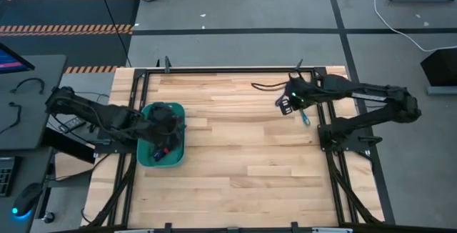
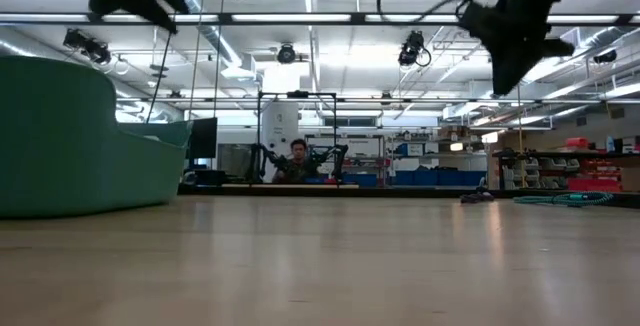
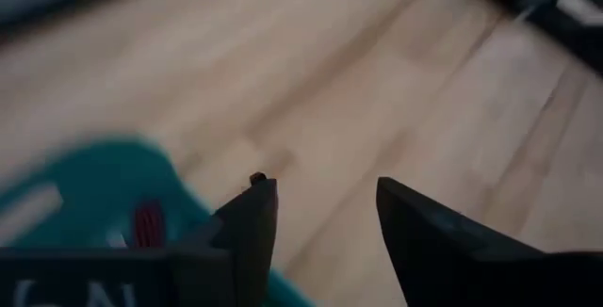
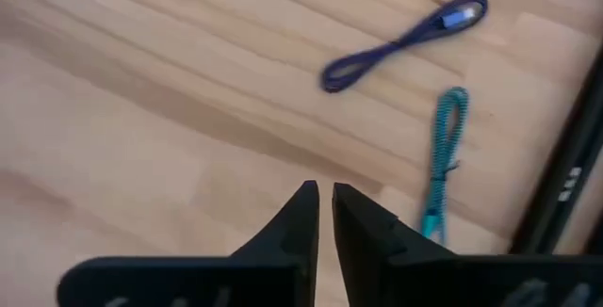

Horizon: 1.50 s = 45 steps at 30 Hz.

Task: Pick and place USB-C Cables
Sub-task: Put the blue charger cable into the blue bin

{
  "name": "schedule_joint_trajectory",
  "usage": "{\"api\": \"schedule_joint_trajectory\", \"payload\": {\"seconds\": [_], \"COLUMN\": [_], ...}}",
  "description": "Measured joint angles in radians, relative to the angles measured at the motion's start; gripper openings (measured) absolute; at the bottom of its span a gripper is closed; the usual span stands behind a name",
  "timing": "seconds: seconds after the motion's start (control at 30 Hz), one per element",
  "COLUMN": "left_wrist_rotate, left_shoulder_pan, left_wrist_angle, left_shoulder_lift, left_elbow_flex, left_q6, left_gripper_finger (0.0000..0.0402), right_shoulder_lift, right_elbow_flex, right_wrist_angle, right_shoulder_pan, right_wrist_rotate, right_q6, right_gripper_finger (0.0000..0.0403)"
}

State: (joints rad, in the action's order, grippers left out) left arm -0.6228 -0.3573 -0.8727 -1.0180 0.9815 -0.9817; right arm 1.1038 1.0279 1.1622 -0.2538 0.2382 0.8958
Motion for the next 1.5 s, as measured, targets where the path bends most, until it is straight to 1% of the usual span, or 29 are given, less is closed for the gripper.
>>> {"api": "schedule_joint_trajectory", "payload": {"seconds": [0.13,0.23,0.3,0.4,0.47,0.57,0.73,0.87,0.97,1.07,1.17,1.27,1.33,1.43,1.5], "left_wrist_rotate": [-0.076,-0.098,-0.098,-0.099,-0.100,-0.103,-0.141,-0.166,-0.170,-0.171,-0.174,-0.182,-0.182,-0.181,-0.180], "left_shoulder_pan": [0.001,0.001,0.001,0.001,0.001,0.001,0.007,0.020,0.039,0.061,0.086,0.110,0.124,0.132,0.132], "left_wrist_angle": [0.043,0.097,0.110,0.116,0.116,0.117,0.121,0.123,0.138,0.164,0.175,0.177,0.177,0.179,0.182], "left_shoulder_lift": [0.000,0.000,0.000,-0.010,-0.018,-0.025,-0.033,-0.032,-0.032,-0.032,-0.032,-0.032,-0.032,-0.032,-0.032], "left_elbow_flex": [0.051,0.054,0.054,0.054,0.054,0.054,0.053,0.053,0.053,0.053,0.053,0.053,0.053,0.053,0.053], "left_q6": [0.094,0.141,0.148,0.118,0.100,0.085,0.041,-0.003,-0.010,-0.010,-0.002,-0.002,-0.002,-0.002,0.001], "left_gripper_finger": [0.0177,0.0172,0.0172,0.0172,0.0172,0.0172,0.0172,0.0172,0.0172,0.0172,0.0172,0.0172,0.0172,0.0172,0.0172], "right_shoulder_lift": [0.078,0.149,0.199,0.276,0.322,0.383,0.461,0.517,0.542,0.537,0.526,0.524,0.518,0.476,0.416], "right_elbow_flex": [-0.018,-0.043,-0.062,-0.088,-0.101,-0.115,-0.141,-0.172,-0.190,-0.208,-0.227,-0.237,-0.241,-0.241,-0.235], "right_wrist_angle": [-0.008,-0.009,-0.009,-0.010,-0.034,-0.076,-0.150,-0.207,-0.229,-0.253,-0.287,-0.301,-0.300,-0.290,-0.259], "right_shoulder_pan": [-0.132,-0.236,-0.305,-0.396,-0.443,-0.493,-0.547,-0.582,-0.590,-0.565,-0.554,-0.539,-0.524,-0.490,-0.452], "right_wrist_rotate": [-0.045,-0.051,-0.050,-0.050,-0.050,-0.065,-0.077,-0.105,-0.100,-0.071,-0.122,-0.142,-0.135,-0.154,-0.281], "right_q6": [-0.129,-0.178,-0.211,-0.288,-0.347,-0.426,-0.486,-0.534,-0.557,-0.560,-0.581,-0.621,-0.650,-0.669,-0.653], "right_gripper_finger": [0.0037,0.0036,0.0036,0.0041,0.0053,0.0081,0.0132,0.0147,0.0140,0.0114,0.0072,0.0023,0.0017,0.0025,0.0024]}}
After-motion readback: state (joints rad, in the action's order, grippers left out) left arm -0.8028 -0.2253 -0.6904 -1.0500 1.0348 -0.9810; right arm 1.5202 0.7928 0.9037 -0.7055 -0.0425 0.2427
